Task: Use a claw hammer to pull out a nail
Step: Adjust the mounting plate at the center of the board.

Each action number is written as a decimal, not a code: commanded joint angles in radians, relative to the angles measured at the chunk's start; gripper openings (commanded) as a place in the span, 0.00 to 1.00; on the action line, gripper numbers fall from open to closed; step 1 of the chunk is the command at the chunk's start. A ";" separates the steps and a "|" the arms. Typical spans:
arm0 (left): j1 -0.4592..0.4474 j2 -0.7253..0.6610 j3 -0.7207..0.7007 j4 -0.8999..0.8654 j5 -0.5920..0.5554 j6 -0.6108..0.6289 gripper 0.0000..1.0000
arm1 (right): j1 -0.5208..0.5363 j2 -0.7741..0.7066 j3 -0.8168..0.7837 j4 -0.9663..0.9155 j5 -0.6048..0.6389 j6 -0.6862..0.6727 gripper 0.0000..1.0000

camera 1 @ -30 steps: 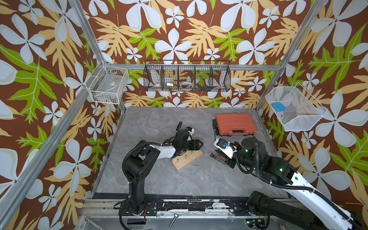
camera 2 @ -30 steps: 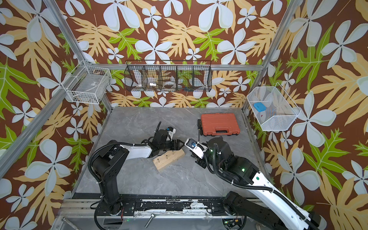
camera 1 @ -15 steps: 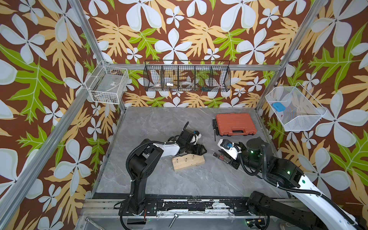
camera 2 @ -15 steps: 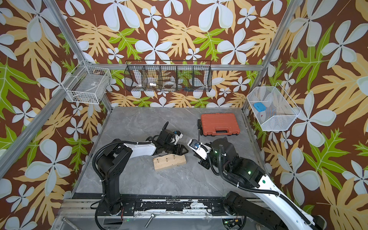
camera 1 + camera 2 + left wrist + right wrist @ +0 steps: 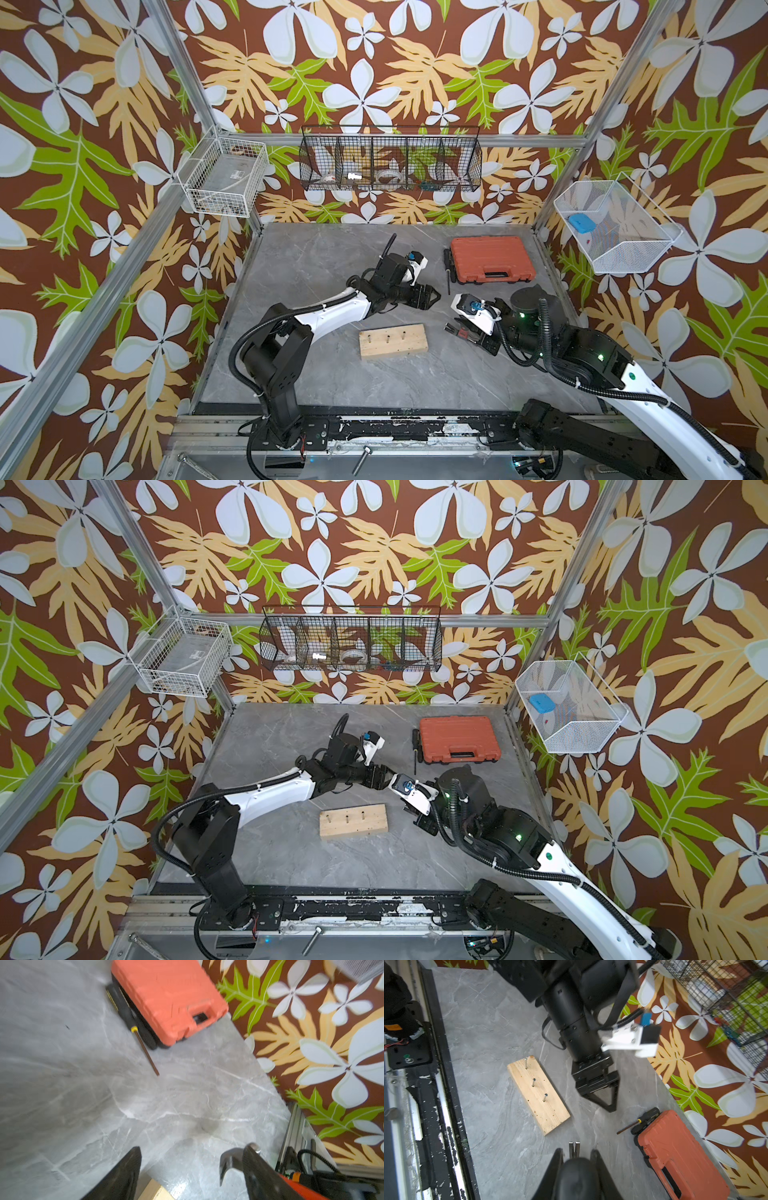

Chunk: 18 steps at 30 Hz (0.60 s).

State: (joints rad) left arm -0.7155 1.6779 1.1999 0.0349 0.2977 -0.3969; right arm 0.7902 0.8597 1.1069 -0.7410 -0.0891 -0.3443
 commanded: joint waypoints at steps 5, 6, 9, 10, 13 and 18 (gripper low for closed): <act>0.031 -0.252 -0.185 0.012 -0.298 -0.126 0.79 | 0.016 0.068 0.019 0.089 -0.116 -0.025 0.00; 0.045 -0.300 -0.236 0.007 -0.326 -0.166 0.79 | 0.026 0.078 0.019 0.095 -0.118 -0.036 0.00; 0.095 -0.453 -0.375 -0.030 -0.374 -0.270 0.79 | 0.043 0.111 0.033 0.098 -0.124 -0.062 0.00; 0.103 -0.502 -0.416 -0.052 -0.395 -0.294 0.79 | 0.043 0.125 0.041 0.097 -0.126 -0.065 0.00; 0.111 -0.613 -0.508 -0.142 -0.454 -0.345 0.80 | 0.044 0.146 0.060 0.097 -0.133 -0.077 0.00; 0.129 -0.715 -0.652 -0.205 -0.475 -0.437 0.84 | 0.044 0.159 0.074 0.111 -0.137 -0.091 0.00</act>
State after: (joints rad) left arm -0.5961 0.9916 0.5945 -0.1108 -0.1314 -0.7467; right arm 0.8333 1.0164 1.1679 -0.6994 -0.2104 -0.4080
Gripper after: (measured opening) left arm 0.831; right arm 0.216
